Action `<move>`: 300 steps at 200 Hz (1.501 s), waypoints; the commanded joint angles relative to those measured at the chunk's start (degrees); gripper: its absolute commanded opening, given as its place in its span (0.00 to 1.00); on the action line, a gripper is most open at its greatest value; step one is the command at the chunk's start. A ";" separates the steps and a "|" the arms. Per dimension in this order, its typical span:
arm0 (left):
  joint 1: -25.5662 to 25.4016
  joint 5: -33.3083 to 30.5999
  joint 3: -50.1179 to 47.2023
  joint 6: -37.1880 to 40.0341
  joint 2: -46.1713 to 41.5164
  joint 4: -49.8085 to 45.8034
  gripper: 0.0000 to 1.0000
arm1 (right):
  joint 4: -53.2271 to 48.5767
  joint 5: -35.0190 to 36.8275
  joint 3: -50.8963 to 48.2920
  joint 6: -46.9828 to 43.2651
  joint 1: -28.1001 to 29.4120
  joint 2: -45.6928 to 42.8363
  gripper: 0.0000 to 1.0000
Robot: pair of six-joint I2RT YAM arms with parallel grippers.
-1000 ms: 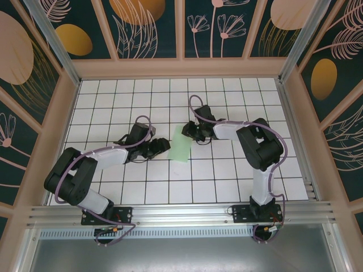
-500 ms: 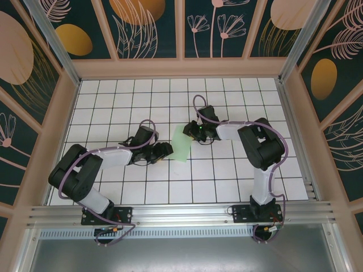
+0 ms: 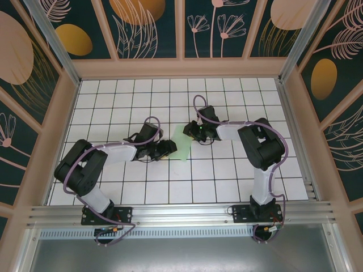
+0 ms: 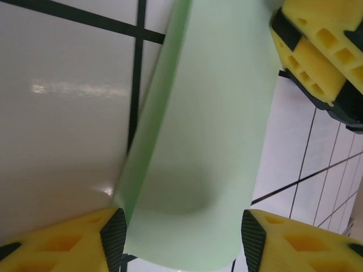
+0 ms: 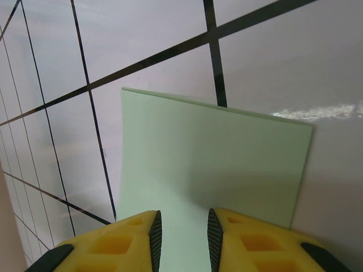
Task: Fold a paper plane with a square sheet of paper (pick it up from the middle)
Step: Fold the triangle a second time at the center of the table.
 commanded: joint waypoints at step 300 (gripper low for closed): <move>0.74 9.90 0.47 8.90 -0.49 5.97 0.56 | -7.97 4.72 -3.10 -1.03 -0.64 5.63 0.31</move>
